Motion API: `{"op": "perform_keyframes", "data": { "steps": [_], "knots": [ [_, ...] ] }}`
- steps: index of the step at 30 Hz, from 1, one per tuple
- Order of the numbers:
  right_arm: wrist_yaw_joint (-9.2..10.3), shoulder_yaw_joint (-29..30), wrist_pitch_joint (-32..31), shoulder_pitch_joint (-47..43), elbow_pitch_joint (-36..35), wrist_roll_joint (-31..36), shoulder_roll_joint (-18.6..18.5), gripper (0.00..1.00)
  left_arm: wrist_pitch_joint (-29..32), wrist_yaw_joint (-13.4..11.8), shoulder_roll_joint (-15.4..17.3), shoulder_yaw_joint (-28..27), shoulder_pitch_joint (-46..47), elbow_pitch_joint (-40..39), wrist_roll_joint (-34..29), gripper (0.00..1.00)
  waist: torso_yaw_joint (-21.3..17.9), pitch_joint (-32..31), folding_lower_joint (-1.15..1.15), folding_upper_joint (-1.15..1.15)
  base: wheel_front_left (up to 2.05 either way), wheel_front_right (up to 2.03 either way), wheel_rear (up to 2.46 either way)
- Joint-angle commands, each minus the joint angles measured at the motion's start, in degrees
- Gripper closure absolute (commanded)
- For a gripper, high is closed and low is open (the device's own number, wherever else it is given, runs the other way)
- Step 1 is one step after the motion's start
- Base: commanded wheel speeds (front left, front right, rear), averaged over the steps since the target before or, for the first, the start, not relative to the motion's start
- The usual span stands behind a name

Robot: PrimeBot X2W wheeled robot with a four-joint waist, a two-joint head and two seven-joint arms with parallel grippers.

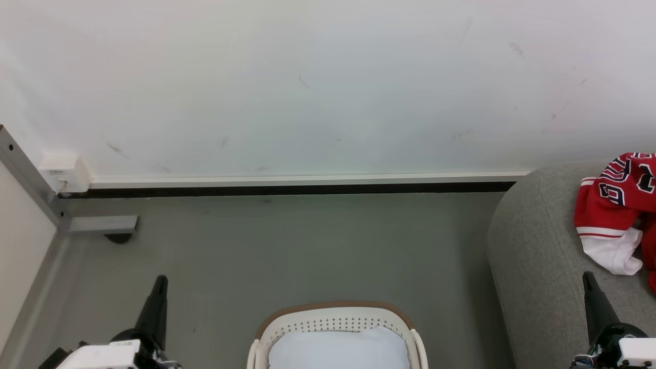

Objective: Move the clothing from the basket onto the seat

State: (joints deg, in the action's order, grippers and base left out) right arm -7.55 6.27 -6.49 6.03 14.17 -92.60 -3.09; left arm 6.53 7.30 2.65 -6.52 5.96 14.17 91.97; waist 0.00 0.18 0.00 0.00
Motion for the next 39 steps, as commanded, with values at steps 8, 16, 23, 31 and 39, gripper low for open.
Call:
{"op": "perform_keyframes", "data": {
  "steps": [8,16,23,31,39],
  "knots": [
    [0.12,0.3,0.0,0.2,-0.3,0.1,0.1,1.00,0.2,0.4,0.4,-0.1,0.5,-0.2,0.8,1.00,0.0,0.0,0.00,0.00,0.00,0.00,0.00],
    [0.12,0.3,0.0,0.2,-0.3,0.1,0.1,1.00,0.2,0.4,0.4,-0.1,0.5,-0.2,0.8,1.00,0.0,0.0,0.00,0.00,0.00,0.00,0.00],
    [0.12,0.4,-0.1,0.2,-0.3,0.1,0.2,1.00,0.2,0.4,0.4,-0.1,0.5,-0.2,0.8,1.00,0.0,0.0,0.00,0.00,0.00,0.00,0.00],
    [0.12,0.4,-0.1,0.2,-0.3,0.2,0.2,1.00,0.2,0.4,0.4,-0.1,0.5,-0.2,0.8,1.00,0.0,0.0,0.00,0.00,0.00,0.00,0.00],
    [0.12,0.4,-0.1,0.3,-0.3,0.2,0.2,1.00,0.2,0.4,0.4,-0.1,0.5,-0.2,0.8,1.00,0.0,0.0,0.00,0.00,0.00,0.00,0.00]
  ]
}}
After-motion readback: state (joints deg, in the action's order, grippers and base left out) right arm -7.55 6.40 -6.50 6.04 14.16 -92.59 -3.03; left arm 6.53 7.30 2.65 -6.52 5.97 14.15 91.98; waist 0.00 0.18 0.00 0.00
